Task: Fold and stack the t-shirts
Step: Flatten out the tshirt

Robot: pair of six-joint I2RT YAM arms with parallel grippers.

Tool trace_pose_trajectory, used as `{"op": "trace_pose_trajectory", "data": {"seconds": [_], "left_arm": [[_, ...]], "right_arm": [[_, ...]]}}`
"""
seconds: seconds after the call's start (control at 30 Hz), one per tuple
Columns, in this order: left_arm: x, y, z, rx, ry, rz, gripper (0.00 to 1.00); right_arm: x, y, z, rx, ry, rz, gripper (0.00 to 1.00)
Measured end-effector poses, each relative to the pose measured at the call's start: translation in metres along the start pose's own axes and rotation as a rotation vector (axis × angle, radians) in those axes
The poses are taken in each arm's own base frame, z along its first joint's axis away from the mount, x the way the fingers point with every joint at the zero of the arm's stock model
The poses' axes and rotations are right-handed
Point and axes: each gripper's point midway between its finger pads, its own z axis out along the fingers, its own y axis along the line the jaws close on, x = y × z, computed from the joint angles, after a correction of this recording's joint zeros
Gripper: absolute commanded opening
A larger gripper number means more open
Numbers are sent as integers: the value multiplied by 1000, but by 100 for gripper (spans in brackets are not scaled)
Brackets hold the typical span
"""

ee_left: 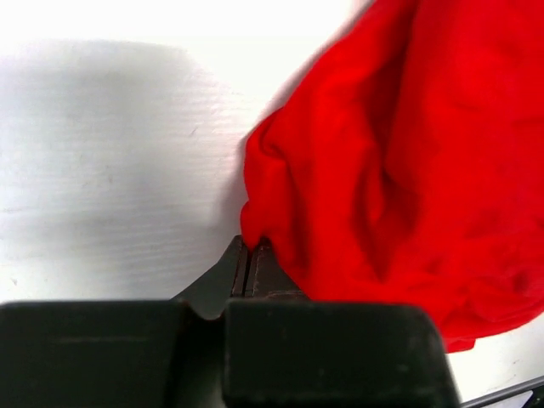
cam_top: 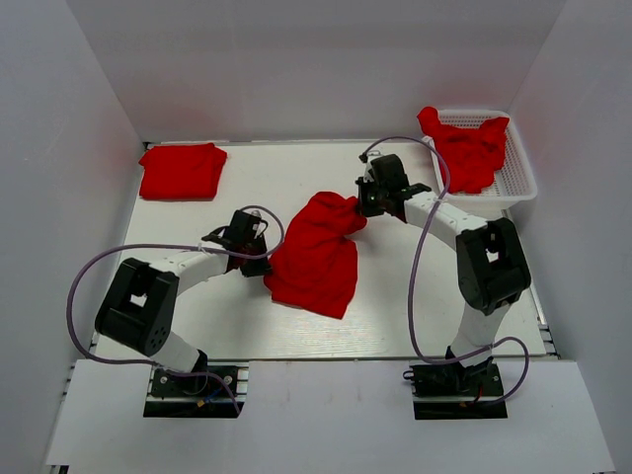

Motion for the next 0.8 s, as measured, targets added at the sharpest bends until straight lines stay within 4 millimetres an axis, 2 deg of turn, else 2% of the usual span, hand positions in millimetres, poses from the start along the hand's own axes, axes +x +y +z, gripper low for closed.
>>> {"op": "trace_pose_trajectory", "data": {"seconds": [0.1,0.17,0.27,0.37,0.47,0.57,0.7,0.8], "left_arm": [[-10,-5,-2,5,-25,23,0],[-26,-11,-6,9,-69,41,0],[-58,-22,-22,2,-160,67,0],[-101,-35,-53,-11,-289,90,0],[-149,-49,-97,-29,-447,103,0],[-186,-56,-146,-53,-589,103,0],[-217,-53,-210,-114,-755,88,0],[-231,-46,-253,-164,-864,69,0]], "right_arm": [[-2,0,-1,3,-6,2,0],[-5,-1,-4,9,-17,0,0],[-20,-3,-18,38,-65,-2,0],[-47,-8,-46,93,-160,-4,0],[-80,-15,-88,165,-287,1,0],[-113,-25,-139,252,-435,16,0],[-147,-41,-204,370,-608,46,0],[-162,-54,-247,468,-707,74,0]]}}
